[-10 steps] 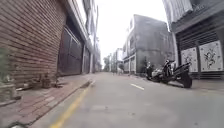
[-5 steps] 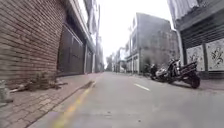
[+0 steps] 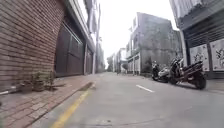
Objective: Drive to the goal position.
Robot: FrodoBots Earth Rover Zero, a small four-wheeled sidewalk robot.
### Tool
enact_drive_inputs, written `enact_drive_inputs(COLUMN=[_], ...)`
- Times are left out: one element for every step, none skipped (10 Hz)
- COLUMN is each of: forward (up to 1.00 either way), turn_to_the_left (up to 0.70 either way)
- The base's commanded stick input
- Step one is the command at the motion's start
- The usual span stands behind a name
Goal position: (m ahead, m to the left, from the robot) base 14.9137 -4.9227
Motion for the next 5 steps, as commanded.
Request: enact_drive_inputs(forward=[0.50, 0.50, 0.50, 0.50, 0.50], turn_to_the_left=[0.50, 0.28, 0.06, 0.00, 0.00])
